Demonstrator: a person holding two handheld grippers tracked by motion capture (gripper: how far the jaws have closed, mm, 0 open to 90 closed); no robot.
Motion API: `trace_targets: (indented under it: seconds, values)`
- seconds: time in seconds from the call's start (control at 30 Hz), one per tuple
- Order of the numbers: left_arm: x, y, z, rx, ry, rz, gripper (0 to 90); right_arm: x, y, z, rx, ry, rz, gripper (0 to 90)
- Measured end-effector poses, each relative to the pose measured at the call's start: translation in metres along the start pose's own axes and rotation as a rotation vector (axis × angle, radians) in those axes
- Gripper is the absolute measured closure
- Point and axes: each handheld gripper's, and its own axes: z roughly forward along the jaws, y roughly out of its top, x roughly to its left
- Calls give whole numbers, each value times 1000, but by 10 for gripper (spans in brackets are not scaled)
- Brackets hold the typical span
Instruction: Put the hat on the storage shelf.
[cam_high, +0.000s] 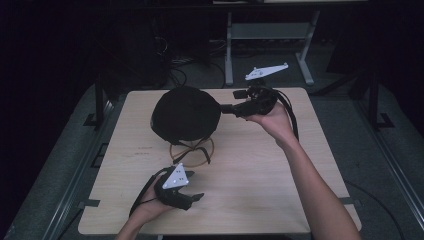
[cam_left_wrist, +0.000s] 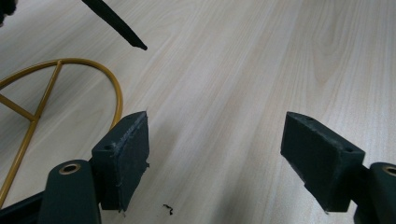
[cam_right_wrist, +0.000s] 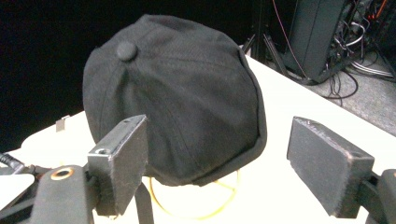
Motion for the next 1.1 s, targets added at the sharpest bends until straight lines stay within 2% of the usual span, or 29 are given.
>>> trace_targets:
  seconds: [0.3,0.47,0.7,1.1]
  values:
    - [0,0,1,5,-1,0,234,-6,-19,-7,4,-4,9,197]
    - [-1,0,2,10,0,2,234,-9,-28,-10,10,-5,30,197]
    - [0,0,1,12,-1,-4,234,-9,-39,-16,10,-8,29,197]
    - [0,-1,1,11,-5,-12,231,-16,-66,-33,18,-14,62,195]
